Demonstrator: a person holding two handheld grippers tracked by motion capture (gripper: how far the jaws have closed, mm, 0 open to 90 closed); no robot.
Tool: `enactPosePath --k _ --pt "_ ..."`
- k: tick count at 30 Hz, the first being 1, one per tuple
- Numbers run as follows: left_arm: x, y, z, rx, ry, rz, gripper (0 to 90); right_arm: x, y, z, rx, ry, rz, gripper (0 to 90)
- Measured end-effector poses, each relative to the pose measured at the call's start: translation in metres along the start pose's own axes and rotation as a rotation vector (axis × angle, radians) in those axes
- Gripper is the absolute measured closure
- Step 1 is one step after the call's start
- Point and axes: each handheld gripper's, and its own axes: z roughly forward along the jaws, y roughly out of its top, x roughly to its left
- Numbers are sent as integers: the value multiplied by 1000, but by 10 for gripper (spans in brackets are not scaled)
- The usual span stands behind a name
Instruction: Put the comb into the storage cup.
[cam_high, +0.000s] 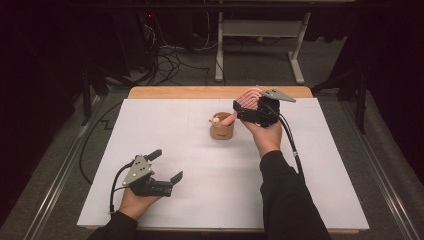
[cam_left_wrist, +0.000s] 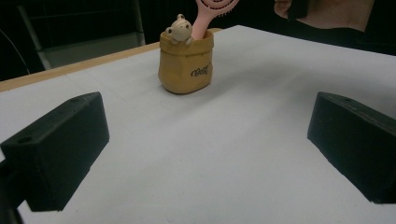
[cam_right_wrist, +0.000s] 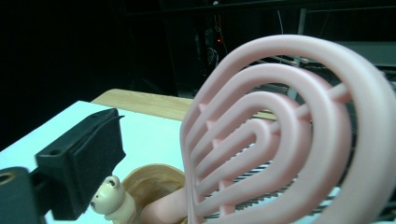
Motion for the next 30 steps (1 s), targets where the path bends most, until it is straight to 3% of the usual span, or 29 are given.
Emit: enactPosePath --k 30 --pt "4 -1 0 8 0 -23 0 -6 -4 -13 23 -33 -40 5"
